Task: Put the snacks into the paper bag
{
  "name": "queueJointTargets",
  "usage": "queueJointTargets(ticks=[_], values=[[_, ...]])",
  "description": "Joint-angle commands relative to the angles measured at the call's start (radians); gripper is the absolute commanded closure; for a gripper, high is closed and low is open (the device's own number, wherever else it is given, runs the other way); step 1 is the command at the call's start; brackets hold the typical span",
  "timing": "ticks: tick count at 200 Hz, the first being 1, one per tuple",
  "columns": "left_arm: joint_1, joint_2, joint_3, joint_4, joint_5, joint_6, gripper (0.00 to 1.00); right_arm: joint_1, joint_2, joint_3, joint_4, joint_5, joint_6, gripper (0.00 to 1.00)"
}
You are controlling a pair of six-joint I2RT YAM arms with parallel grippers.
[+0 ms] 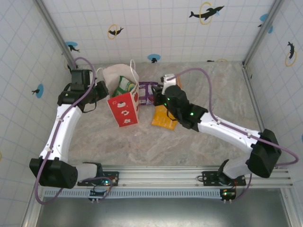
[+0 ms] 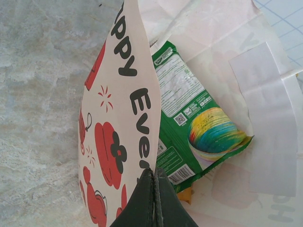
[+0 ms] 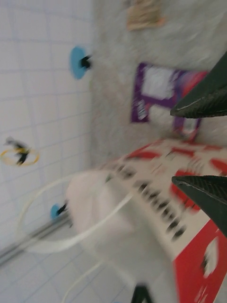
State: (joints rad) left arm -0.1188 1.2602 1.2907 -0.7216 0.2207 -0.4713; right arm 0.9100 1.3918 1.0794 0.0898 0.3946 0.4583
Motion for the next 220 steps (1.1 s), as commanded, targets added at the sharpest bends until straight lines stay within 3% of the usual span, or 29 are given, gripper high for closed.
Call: queueJointTargets(ticks=[1,64,138,220], values=[[-0.003,-0.01,-0.013,0.0,0.012,0.014,1.0,-0.051,-0.071,-0.129,-0.053,-0.067,0.154,0.65],[-0.004,-0.01,-0.016,-0.001,0.013,0.016,1.0,-0.235,-0.145,-0.37,-0.077,-0.298,0.295,0.62],[-0.003,-0.009,-0.02,0.0,0.013,0.016,1.0,-0.412,-0.09,-0.418,-0.09,-0.499,0.295,0.57],[-0.003,-0.005,-0.018,-0.001,0.013,0.017,1.0,-0.44,0.122,-0.344,-0.094,-0.604,0.251,0.55]])
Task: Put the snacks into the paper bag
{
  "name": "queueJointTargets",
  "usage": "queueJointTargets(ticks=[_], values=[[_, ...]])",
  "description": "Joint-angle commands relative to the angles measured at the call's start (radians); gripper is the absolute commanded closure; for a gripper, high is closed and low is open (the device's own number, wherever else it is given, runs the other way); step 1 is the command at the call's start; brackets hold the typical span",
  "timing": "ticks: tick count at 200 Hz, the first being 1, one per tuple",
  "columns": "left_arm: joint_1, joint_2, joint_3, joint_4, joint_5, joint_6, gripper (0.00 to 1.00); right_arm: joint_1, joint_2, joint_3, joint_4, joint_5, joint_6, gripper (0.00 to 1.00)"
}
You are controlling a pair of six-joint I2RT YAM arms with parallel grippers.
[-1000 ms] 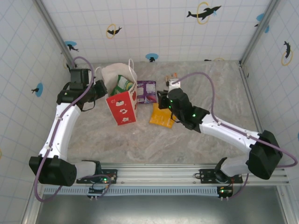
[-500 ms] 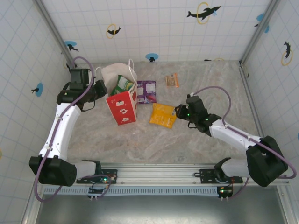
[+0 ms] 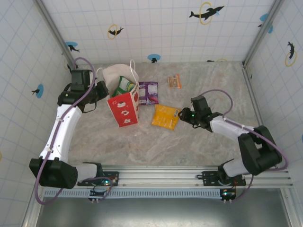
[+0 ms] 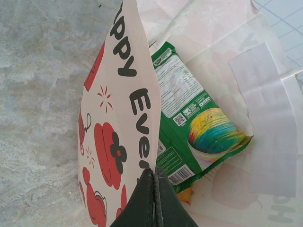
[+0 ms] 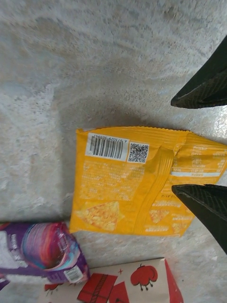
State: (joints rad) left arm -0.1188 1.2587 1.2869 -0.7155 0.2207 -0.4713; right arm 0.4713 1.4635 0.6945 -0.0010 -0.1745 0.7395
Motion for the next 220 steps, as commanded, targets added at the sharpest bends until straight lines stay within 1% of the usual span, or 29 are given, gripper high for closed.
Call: queueJointTargets(ticks=[1,26,56,59,78,125,161,172,195,209,220], values=[[-0.003,-0.004,-0.013,-0.007,0.013,0.016,1.0,-0.002,0.053,0.041,-0.003,-0.035,-0.031,0.55],[-0.004,-0.004,-0.011,-0.01,0.011,0.018,1.0,-0.002,0.099,0.039,0.029,-0.031,-0.041,0.53],[-0.004,-0.002,-0.009,-0.011,0.01,0.016,1.0,-0.001,0.158,0.047,0.07,-0.058,-0.039,0.51],[-0.003,-0.002,-0.009,-0.012,0.01,0.017,1.0,0.0,0.164,0.048,0.1,-0.06,-0.038,0.5],[-0.004,-0.002,-0.009,-0.013,0.006,0.017,1.0,0.003,0.193,0.05,0.137,-0.063,-0.036,0.5],[-0.003,0.004,-0.004,-0.016,0.004,0.019,1.0,0.007,0.248,0.049,0.227,-0.077,-0.008,0.5],[-0.004,0.008,-0.001,-0.018,0.002,0.018,1.0,0.02,0.293,0.068,0.237,-0.066,-0.005,0.53],[-0.004,0.008,-0.001,-0.018,0.001,0.02,1.0,0.027,0.297,0.071,0.233,-0.046,-0.009,0.58],[-0.004,0.008,-0.003,-0.021,-0.001,0.021,1.0,0.041,0.282,0.069,0.235,-0.012,-0.027,0.84],[-0.004,0.008,0.0,-0.021,0.0,0.021,1.0,0.043,0.257,0.061,0.246,-0.01,-0.033,0.95],[-0.003,0.008,0.002,-0.022,0.0,0.022,1.0,0.042,0.232,0.053,0.255,-0.009,-0.037,0.99]])
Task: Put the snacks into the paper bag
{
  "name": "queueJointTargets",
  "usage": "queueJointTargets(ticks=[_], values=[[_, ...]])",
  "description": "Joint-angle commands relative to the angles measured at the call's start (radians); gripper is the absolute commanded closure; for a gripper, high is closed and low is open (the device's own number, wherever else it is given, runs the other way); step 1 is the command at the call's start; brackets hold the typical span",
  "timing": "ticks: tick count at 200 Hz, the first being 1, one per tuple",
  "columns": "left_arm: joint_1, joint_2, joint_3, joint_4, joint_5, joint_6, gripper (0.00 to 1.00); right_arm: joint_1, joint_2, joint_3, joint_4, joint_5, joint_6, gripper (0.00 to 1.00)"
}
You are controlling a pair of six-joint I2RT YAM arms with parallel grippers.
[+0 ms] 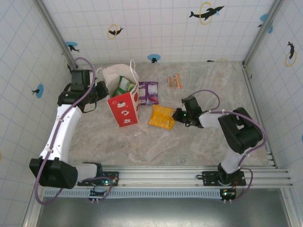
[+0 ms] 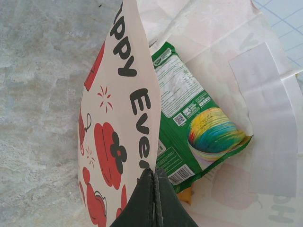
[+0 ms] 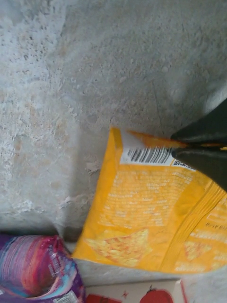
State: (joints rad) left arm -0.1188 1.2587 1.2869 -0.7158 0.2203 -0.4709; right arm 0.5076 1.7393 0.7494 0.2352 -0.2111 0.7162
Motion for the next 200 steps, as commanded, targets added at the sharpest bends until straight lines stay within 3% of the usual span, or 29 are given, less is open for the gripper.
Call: queueJointTargets(ticks=[1,110,200], values=[[-0.003,0.008,0.002,-0.022,-0.001,0.022,1.0,0.006,-0.044,-0.002,0.019,0.027,-0.014,0.99],[-0.004,0.005,0.012,-0.021,0.004,0.017,1.0,0.017,-0.394,0.061,-0.068,0.174,-0.048,1.0],[-0.004,0.005,0.015,-0.017,0.009,0.017,1.0,0.151,-0.452,0.347,-0.142,0.373,-0.21,1.0]])
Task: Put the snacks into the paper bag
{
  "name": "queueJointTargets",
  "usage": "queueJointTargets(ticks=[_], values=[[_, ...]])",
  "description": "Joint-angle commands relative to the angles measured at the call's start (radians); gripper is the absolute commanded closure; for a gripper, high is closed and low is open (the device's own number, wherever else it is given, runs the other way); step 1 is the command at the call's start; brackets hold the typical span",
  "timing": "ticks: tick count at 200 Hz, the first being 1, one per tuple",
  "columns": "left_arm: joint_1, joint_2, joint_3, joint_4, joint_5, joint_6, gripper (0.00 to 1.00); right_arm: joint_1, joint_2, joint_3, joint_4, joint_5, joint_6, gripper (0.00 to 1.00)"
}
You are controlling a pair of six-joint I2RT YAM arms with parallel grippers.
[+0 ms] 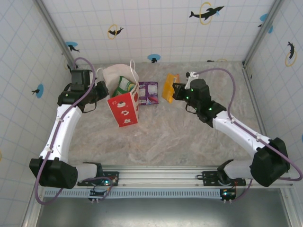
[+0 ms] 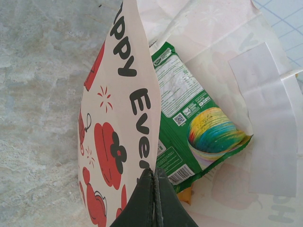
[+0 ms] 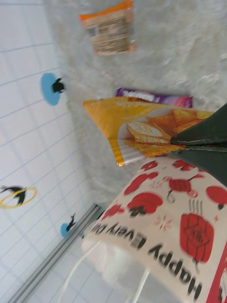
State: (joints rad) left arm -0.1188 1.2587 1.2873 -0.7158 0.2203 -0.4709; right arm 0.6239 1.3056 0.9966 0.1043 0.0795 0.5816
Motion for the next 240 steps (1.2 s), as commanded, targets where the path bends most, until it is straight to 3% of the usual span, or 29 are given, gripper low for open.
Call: queueJointTargets(ticks=[1,79,149,240], values=[[-0.004,0.005,0.015,-0.017,0.008,0.017,1.0,0.036,-0.018,0.104,-0.012,0.084,-0.076,1.0],[-0.003,0.008,0.015,-0.016,0.01,0.019,1.0,0.195,0.098,0.396,0.106,0.198,-0.227,1.0],[-0.003,0.01,0.014,-0.01,0.013,0.018,1.0,0.409,0.327,0.768,0.183,0.31,-0.488,1.0],[-0.003,0.004,0.01,-0.014,0.011,0.018,1.0,0.441,0.517,0.859,0.109,0.341,-0.438,1.0]])
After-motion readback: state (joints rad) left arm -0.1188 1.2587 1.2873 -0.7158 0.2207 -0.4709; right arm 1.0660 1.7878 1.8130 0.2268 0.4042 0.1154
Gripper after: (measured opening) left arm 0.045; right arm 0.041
